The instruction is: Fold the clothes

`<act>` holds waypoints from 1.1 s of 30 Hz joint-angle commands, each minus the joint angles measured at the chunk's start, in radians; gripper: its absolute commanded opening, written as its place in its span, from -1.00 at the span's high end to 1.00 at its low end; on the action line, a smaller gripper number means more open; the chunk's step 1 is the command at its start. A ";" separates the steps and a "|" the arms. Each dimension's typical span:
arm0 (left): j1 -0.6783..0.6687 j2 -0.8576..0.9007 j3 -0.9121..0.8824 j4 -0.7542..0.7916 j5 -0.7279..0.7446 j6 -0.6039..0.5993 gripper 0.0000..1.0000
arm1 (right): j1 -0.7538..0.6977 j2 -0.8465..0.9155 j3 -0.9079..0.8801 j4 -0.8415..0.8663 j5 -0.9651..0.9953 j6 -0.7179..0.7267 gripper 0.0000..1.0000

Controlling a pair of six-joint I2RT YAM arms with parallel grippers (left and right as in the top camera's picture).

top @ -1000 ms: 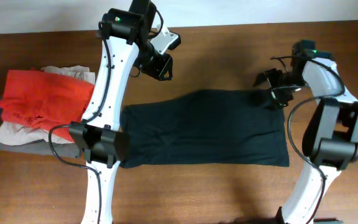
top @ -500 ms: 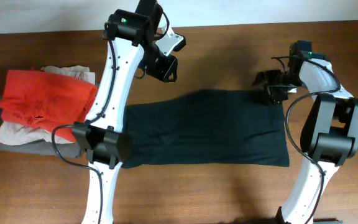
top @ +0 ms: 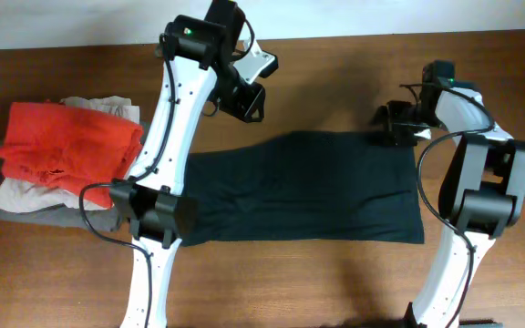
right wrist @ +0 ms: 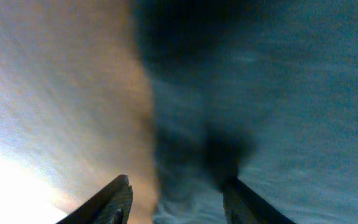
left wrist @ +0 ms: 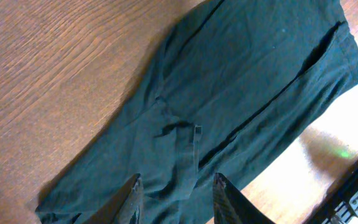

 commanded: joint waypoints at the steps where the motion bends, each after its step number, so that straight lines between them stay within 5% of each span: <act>1: -0.005 -0.002 0.016 -0.003 -0.003 -0.011 0.28 | 0.010 0.028 0.014 0.032 -0.061 0.011 -0.01; 14: -0.005 -0.002 0.016 -0.003 -0.004 -0.010 0.28 | 0.010 0.028 0.014 -0.056 0.090 -0.097 0.38; 19: -0.005 -0.002 0.016 -0.003 -0.004 -0.010 0.28 | 0.002 0.028 0.014 -0.068 0.105 -0.178 0.92; 33: -0.005 -0.002 0.016 -0.003 -0.041 -0.010 0.28 | 0.000 -0.018 0.024 -0.160 0.072 -0.496 0.92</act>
